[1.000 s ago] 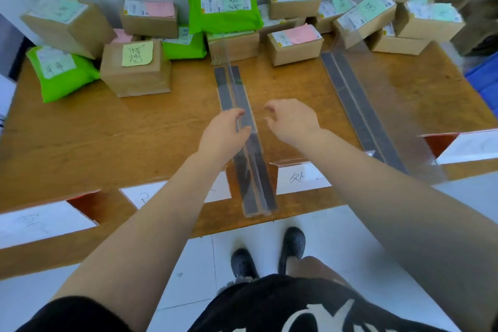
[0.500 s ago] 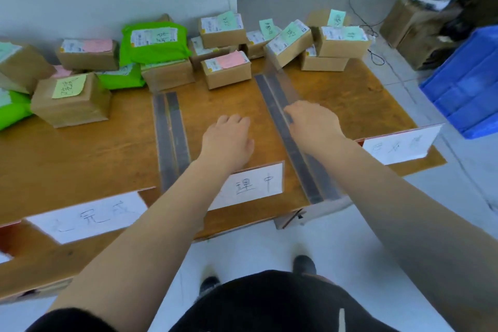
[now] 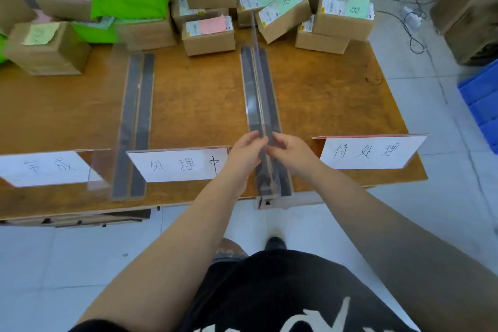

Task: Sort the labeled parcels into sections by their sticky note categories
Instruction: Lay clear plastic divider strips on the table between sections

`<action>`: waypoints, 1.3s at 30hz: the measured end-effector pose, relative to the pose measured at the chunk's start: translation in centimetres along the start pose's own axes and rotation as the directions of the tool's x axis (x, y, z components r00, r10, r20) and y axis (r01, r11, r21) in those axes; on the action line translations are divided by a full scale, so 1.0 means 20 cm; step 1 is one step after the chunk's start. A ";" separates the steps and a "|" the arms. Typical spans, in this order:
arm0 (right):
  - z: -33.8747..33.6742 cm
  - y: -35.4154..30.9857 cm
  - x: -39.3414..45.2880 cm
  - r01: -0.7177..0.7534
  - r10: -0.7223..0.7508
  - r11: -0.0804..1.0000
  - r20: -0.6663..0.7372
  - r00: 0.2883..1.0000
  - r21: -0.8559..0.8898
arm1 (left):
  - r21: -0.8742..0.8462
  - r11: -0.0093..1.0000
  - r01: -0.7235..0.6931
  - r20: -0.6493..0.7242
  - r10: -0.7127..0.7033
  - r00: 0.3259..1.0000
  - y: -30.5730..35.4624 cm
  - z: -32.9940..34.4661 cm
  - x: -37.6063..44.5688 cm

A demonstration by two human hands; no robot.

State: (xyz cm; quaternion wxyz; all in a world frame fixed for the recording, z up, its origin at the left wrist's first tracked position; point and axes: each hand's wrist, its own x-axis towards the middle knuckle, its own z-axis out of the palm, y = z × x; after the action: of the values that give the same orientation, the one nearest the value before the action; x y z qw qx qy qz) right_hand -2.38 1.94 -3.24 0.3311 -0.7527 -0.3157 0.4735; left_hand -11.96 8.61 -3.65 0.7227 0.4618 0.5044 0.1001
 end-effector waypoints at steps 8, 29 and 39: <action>-0.01 0.04 0.06 -0.022 0.003 0.954 0.066 0.998 0.299 | -0.168 0.984 0.060 0.044 -0.053 0.998 0.02 0.06 0.08; -0.05 0.06 0.00 0.146 -0.162 0.917 0.014 0.987 0.372 | -0.100 0.995 0.024 0.054 -0.018 0.998 0.02 0.05 0.06; -0.01 0.05 -0.05 0.141 -0.129 0.909 -0.056 0.990 0.392 | -0.116 0.993 -0.011 0.013 0.013 1.000 -0.03 0.08 0.01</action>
State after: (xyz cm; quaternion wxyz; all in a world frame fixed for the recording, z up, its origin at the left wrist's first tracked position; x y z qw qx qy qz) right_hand -2.31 0.56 -3.48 0.5126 -0.6536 -0.2601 0.4923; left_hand -10.88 7.48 -4.14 0.7511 0.4227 0.4901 0.1304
